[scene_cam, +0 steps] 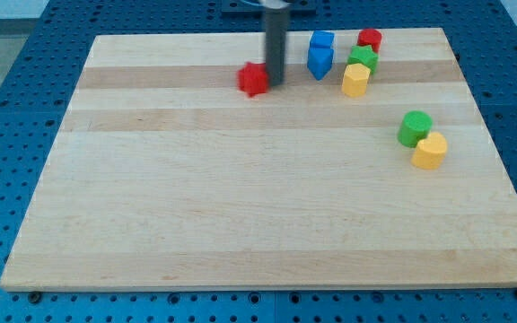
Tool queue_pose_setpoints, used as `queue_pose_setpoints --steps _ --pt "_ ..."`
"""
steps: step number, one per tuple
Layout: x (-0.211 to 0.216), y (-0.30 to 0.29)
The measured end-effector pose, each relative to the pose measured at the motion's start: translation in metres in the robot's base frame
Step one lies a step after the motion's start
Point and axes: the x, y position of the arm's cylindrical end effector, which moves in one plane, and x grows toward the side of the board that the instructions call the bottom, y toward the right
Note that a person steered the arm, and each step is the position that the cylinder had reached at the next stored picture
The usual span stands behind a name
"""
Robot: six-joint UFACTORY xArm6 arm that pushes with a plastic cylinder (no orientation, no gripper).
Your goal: Push the blue cube to the right of the red star
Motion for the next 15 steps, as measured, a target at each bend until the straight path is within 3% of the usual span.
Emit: queue_pose_setpoints --steps 1,2,3,4,5,6,7,9,10,13,14,15 --pt "-0.007 -0.06" --pt "0.021 -0.039" --pt "0.015 -0.102" --pt "-0.034 -0.164" --pt "0.003 -0.162" --pt "0.042 -0.21" --pt "0.023 -0.242" --pt "-0.002 -0.209" --pt "-0.052 -0.208" --pt "-0.042 -0.213" --pt "0.014 -0.2" --pt "0.091 -0.132"
